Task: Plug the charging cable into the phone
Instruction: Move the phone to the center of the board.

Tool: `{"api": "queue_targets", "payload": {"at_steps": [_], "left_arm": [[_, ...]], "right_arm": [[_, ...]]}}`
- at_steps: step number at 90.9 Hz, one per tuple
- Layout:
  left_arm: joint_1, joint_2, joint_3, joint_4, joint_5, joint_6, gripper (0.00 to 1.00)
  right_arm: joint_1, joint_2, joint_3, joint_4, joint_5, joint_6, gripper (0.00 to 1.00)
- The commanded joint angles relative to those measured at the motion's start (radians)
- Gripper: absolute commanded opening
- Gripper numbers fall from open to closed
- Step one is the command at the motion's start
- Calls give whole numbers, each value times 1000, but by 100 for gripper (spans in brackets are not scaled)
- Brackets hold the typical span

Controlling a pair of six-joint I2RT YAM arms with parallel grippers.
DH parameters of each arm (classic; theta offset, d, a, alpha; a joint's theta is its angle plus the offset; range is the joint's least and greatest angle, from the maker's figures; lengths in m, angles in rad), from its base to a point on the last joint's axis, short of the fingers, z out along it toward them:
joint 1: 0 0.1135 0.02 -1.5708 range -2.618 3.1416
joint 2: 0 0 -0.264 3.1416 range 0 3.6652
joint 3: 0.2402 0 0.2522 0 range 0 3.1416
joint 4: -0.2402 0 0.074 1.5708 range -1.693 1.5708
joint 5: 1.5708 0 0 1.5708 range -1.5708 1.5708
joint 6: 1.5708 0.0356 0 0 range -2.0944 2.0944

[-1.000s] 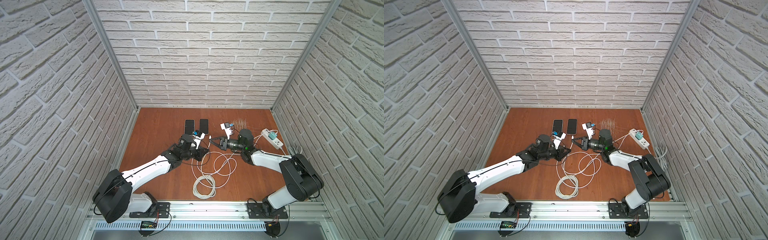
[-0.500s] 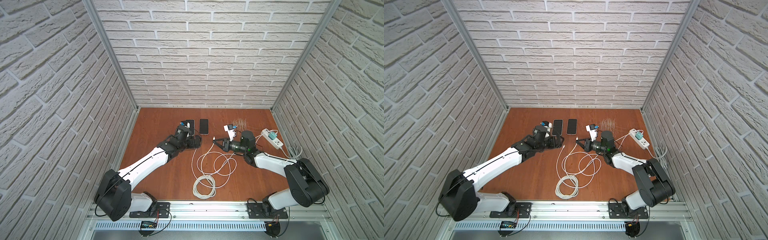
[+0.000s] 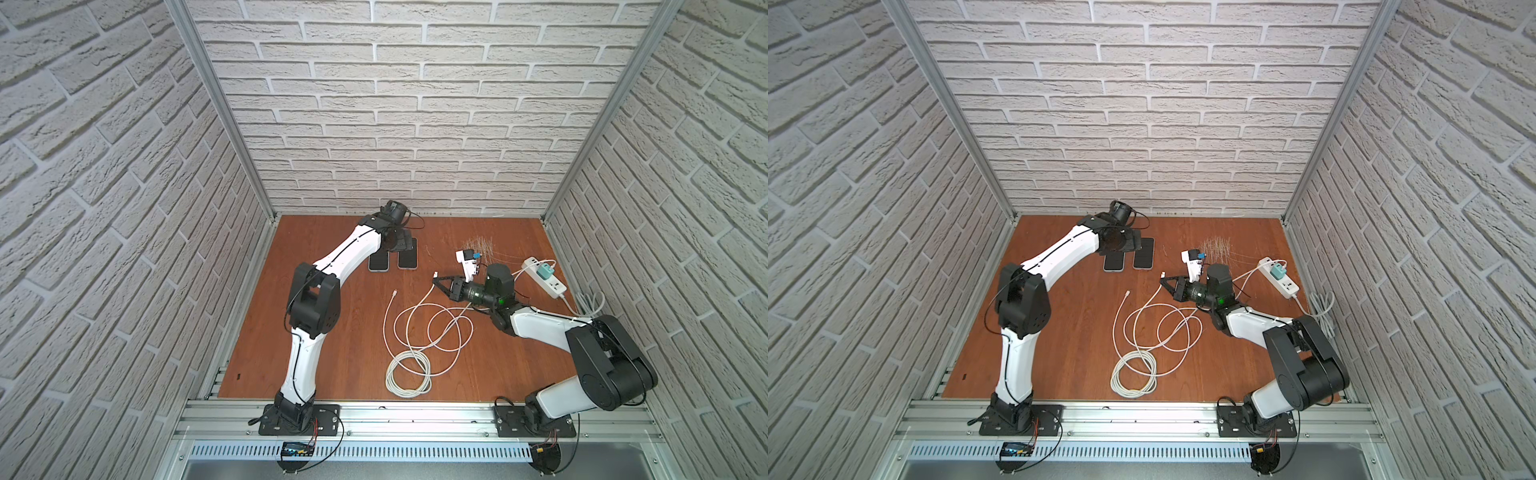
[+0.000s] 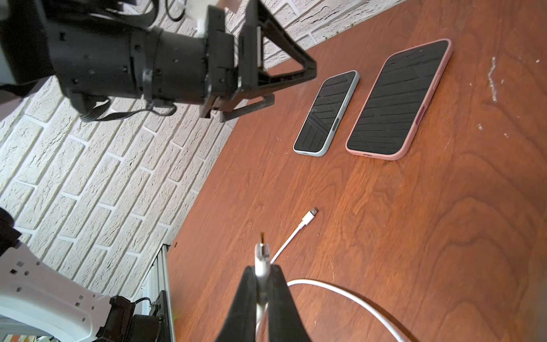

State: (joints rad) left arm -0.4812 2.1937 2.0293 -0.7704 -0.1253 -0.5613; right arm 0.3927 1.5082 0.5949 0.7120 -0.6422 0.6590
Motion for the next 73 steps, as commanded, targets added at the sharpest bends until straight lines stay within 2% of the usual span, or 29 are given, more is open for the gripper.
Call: {"api": "queue_targets", "payload": {"at_steps": [1, 26, 73], "left_arm": [[-14, 103, 141, -189, -3, 34, 98], [-17, 311, 420, -265, 43, 39, 98], [-43, 402, 433, -169, 23, 75, 98]], "right_arm": [[0, 7, -10, 56, 2, 6, 3], [0, 16, -6, 58, 1, 10, 3], [0, 33, 2, 63, -8, 16, 3]]}}
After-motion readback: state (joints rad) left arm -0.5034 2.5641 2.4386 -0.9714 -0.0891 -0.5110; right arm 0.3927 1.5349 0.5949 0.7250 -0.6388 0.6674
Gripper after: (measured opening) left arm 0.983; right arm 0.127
